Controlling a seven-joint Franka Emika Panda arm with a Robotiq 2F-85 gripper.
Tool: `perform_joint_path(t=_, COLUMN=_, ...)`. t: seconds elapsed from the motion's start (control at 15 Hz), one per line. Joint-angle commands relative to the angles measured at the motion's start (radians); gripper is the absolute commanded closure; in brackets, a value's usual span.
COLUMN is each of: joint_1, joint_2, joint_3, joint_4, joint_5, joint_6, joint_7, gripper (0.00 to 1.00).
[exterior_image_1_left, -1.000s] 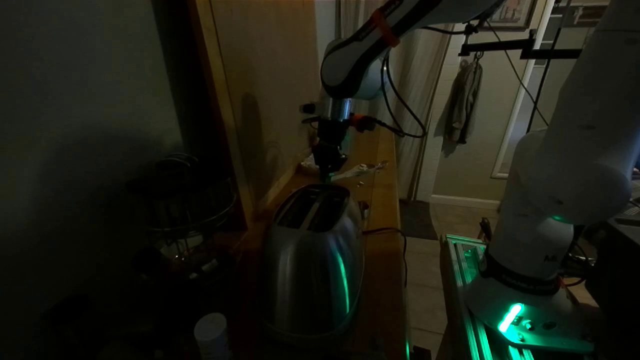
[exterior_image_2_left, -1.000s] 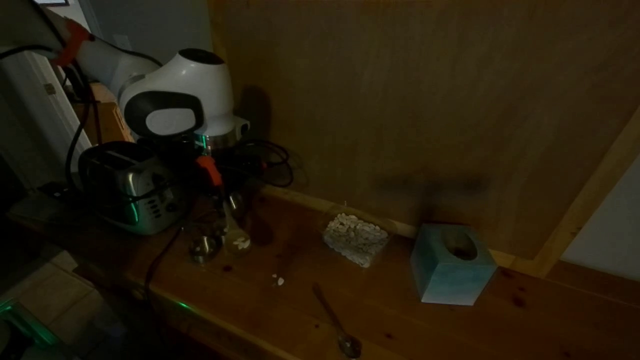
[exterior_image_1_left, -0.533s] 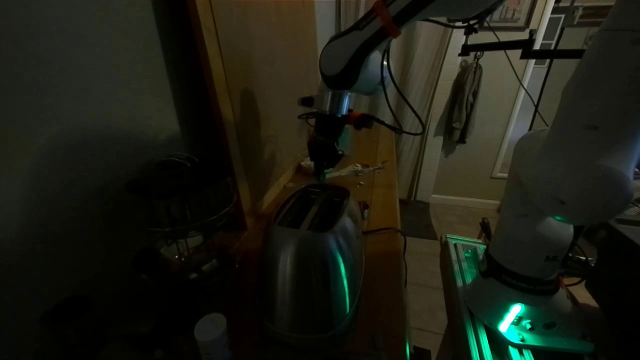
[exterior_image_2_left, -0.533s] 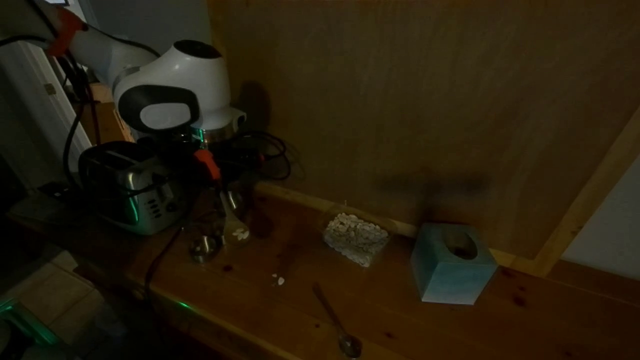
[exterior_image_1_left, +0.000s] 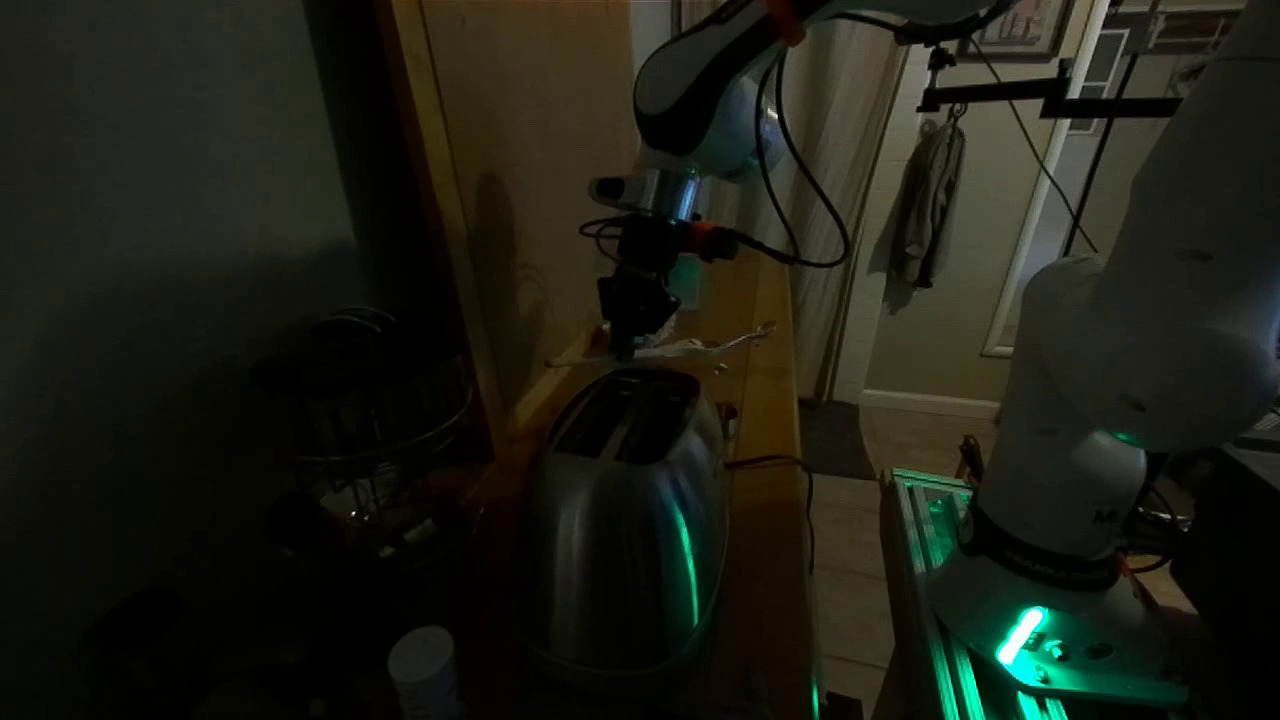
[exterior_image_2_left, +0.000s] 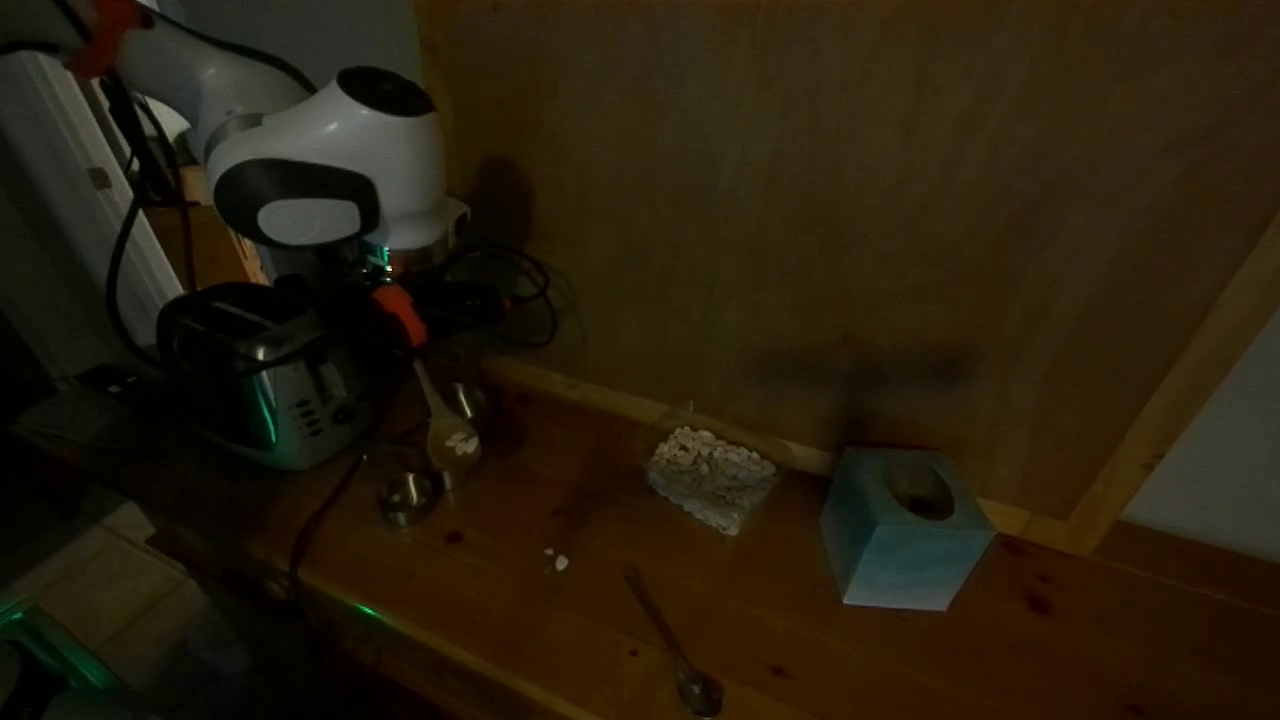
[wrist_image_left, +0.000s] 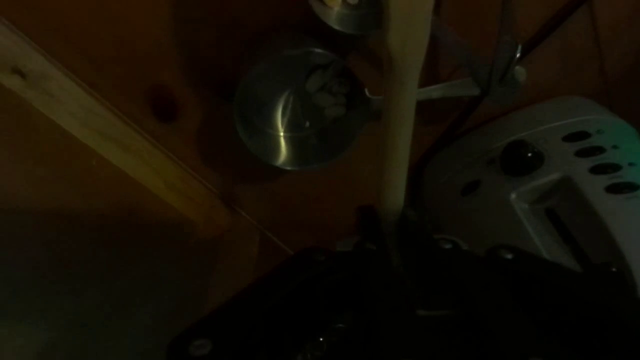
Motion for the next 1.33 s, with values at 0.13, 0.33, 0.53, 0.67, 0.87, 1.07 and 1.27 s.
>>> perform_joint_path(t=0.13, joint_1=0.029, joint_2=-0.02, joint_3=-0.033, joint_4=-0.009, joint_5=0.163, joint_6=-0.04, joint_7=-0.138, gripper=0.96)
perform_joint_path(t=0.33, joint_1=0.024, joint_2=-0.018, joint_3=-0.037, joint_4=-0.01, joint_5=0.222, joint_6=-0.065, joint_7=-0.185, gripper=0.96)
perform_joint_path(t=0.53, joint_1=0.017, joint_2=-0.016, joint_3=-0.036, joint_4=-0.011, joint_5=0.267, joint_6=-0.091, joint_7=-0.232, gripper=0.96)
perform_joint_path(t=0.67, joint_1=0.015, joint_2=-0.011, joint_3=-0.031, joint_4=-0.015, joint_5=0.28, joint_6=-0.099, joint_7=-0.253, gripper=0.96)
perform_joint_path(t=0.87, joint_1=0.018, joint_2=-0.006, joint_3=-0.025, joint_4=-0.022, joint_5=0.303, joint_6=-0.097, joint_7=-0.294, gripper=0.96)
perform_joint_path(t=1.07, joint_1=0.017, joint_2=0.004, joint_3=-0.025, joint_4=-0.024, joint_5=0.341, joint_6=-0.108, joint_7=-0.331, gripper=0.96)
perform_joint_path(t=1.27, joint_1=0.012, joint_2=0.012, joint_3=-0.028, joint_4=-0.024, joint_5=0.395, joint_6=-0.117, joint_7=-0.371, gripper=0.96)
